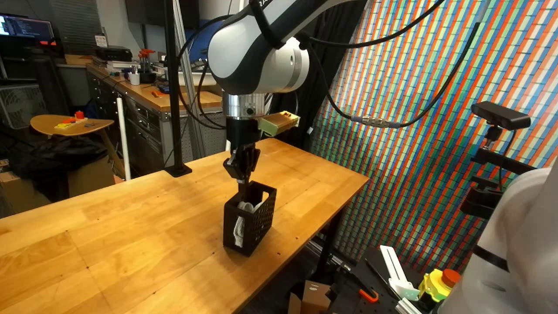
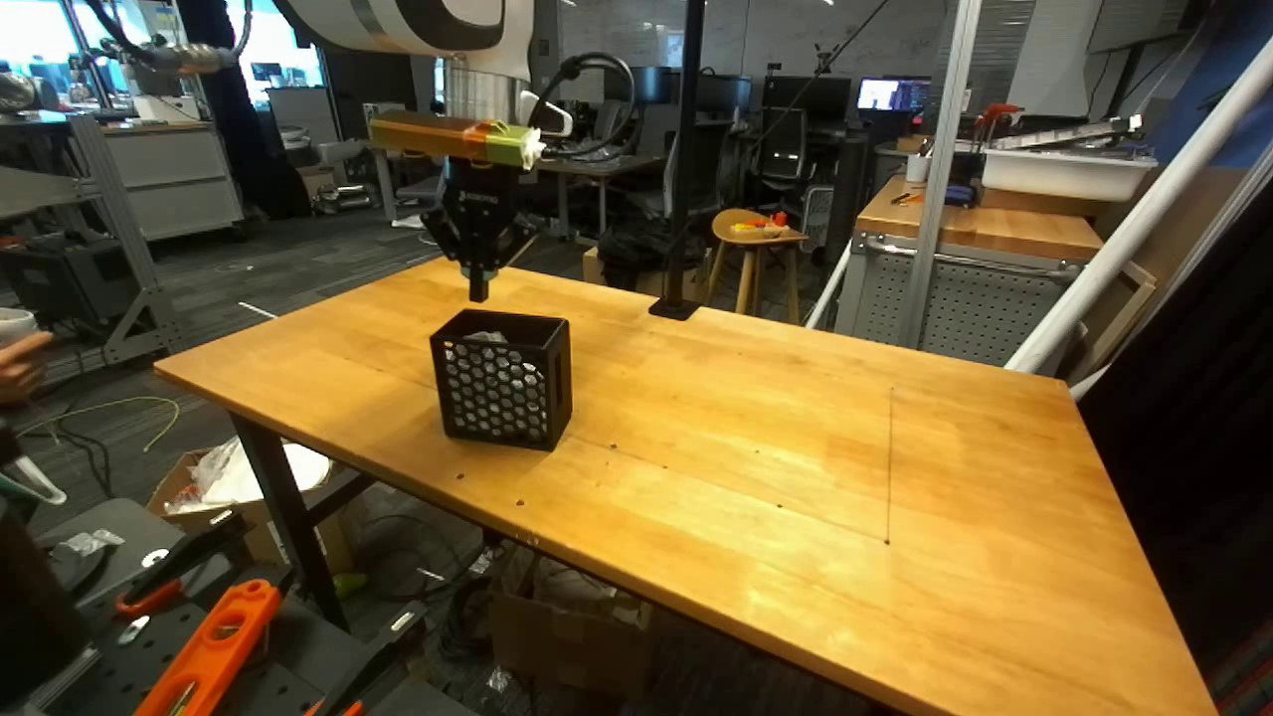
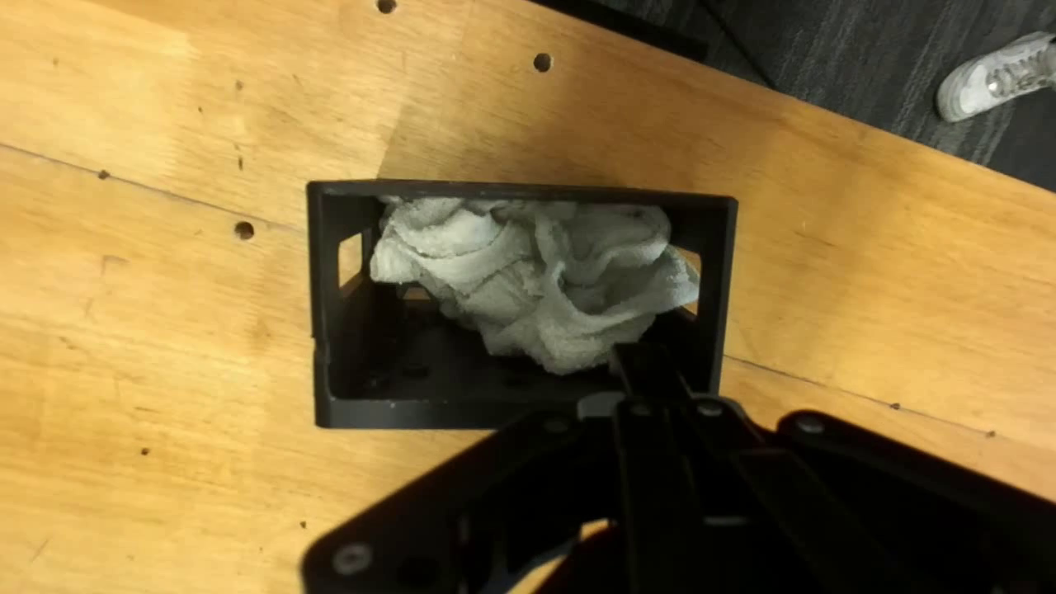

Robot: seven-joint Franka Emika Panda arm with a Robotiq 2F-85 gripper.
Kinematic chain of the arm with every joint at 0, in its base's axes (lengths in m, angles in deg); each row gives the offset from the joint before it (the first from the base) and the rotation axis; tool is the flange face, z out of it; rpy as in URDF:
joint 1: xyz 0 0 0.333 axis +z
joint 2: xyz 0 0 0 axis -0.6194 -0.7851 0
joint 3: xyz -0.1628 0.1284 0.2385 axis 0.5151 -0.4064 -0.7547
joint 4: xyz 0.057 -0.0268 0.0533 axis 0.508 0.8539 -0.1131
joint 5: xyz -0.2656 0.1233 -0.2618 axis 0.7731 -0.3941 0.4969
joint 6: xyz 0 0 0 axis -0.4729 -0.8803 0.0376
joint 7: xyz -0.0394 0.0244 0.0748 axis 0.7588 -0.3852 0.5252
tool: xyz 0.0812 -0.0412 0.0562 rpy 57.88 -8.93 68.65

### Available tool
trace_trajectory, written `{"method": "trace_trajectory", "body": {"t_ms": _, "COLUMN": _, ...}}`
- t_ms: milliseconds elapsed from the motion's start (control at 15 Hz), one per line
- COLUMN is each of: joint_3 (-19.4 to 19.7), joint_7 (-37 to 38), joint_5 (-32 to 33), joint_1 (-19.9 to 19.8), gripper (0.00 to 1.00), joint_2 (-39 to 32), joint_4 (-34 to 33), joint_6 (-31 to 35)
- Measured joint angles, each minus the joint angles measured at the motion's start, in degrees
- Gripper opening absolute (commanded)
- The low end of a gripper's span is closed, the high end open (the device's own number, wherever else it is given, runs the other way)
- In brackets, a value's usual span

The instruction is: Put the towel in the basket

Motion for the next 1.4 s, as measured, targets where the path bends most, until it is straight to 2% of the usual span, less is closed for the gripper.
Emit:
{"method": "trace_trajectory", "body": {"t_ms": 867, "joint_3": 0.58, "joint_7": 0.07, "joint_5": -0.11, "joint_1": -0.96, "gripper": 0.00, "joint_2": -8.52, "joint_4": 1.00, "joint_6": 7.71}}
{"method": "trace_trajectory", "body": {"t_ms": 1400, "joint_3": 0.30, "joint_7": -3.84, "joint_5": -5.51, "joint_1": -2.68, "gripper": 0.00, "joint_2": -12.28, "joint_4": 2.15, "joint_6": 11.61}}
